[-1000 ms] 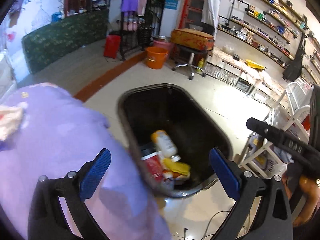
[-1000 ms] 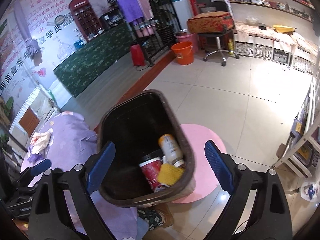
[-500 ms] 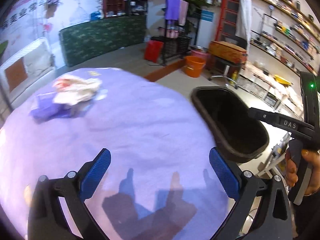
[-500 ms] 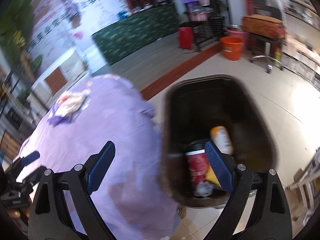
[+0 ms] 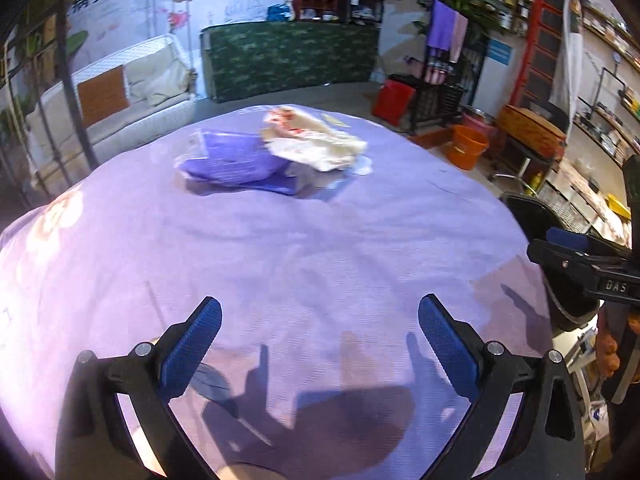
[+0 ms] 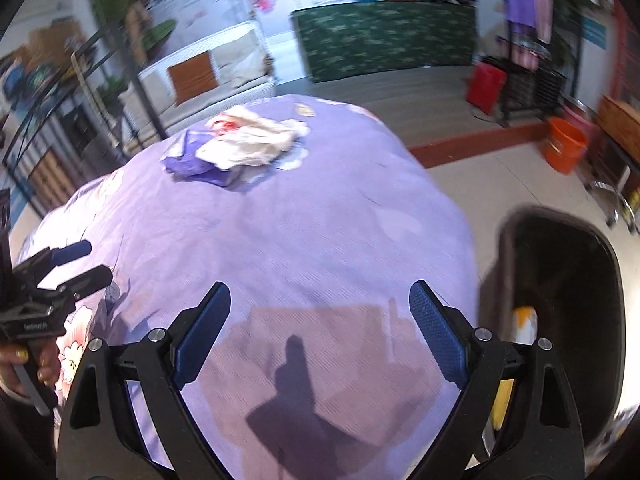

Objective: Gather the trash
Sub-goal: 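Move both tools back over the remaining trash on the bedspread, then grasp the white-and-red plastic bag with the right gripper while the left grasps the purple tissue pack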

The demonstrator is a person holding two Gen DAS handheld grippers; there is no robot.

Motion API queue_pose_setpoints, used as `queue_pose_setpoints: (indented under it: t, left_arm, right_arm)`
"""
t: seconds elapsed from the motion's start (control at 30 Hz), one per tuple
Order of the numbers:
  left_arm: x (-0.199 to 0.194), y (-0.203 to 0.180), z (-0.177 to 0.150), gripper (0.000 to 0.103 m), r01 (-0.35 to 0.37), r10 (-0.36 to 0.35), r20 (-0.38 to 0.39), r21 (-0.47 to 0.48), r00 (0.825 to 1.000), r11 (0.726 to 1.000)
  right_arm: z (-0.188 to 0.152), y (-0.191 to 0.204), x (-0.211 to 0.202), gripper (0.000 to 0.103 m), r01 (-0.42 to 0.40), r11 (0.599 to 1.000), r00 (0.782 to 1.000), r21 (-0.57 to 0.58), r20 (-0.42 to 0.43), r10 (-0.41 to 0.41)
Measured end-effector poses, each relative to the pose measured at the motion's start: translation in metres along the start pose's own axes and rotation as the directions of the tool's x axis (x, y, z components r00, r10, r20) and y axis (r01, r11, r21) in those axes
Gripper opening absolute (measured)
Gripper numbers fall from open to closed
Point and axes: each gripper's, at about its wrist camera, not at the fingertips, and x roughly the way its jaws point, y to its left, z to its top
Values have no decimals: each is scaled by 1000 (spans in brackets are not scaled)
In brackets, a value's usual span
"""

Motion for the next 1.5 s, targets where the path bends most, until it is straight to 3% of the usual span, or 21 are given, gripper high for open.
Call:
queue_pose_setpoints:
  t: [0.2, 0.4, 0.57, 0.8, 0.9, 0.97, 1.07, 1.2, 1.33, 1.5]
  left_arm:
    - [5, 39, 6, 97, -48, 48, -16, -49, 999, 998]
    - [15, 54, 16, 97, -66, 65, -17, -49, 998, 997]
    - [32, 59, 24, 97, -90, 90, -39, -12, 995, 996]
    - [44, 64, 33, 97, -117, 118, -52, 22, 992, 993]
    - [50, 65, 35, 97, -123, 125, -62, 34, 990, 992]
    - [53, 66, 37, 97, -128, 130, -63, 35, 990, 991]
    - [57, 67, 40, 97, -117, 119, -63, 26, 991, 993]
    - [60, 65, 46, 97, -125, 128, -50, 56, 991, 991]
    - [63, 54, 57, 97, -151, 155, -20, 135, 988, 979]
    - [78, 33, 71, 97, -198, 202, 16, 286, 979, 938]
  right_arm:
    - [33, 33, 29, 90, -30, 992, 999, -119, -19, 28]
    - [64, 66, 62, 90, -42, 966, 999, -256, -35, 34]
    - [85, 102, 108, 90, 40, 878, 998, -477, -29, -61]
    - [100, 123, 158, 89, 144, 758, 987, -637, 40, -154]
    - [102, 124, 169, 74, 159, 724, 985, -671, 54, -165]
    - [103, 121, 170, 38, 142, 730, 987, -669, 40, -156]
    - [103, 112, 160, 22, 133, 760, 990, -637, 55, -127]
    - [104, 97, 134, 18, 109, 815, 994, -569, 80, -77]
    - [102, 92, 102, 17, 95, 842, 992, -531, 116, -39]
    - [99, 86, 75, 18, 71, 869, 993, -490, 121, -12]
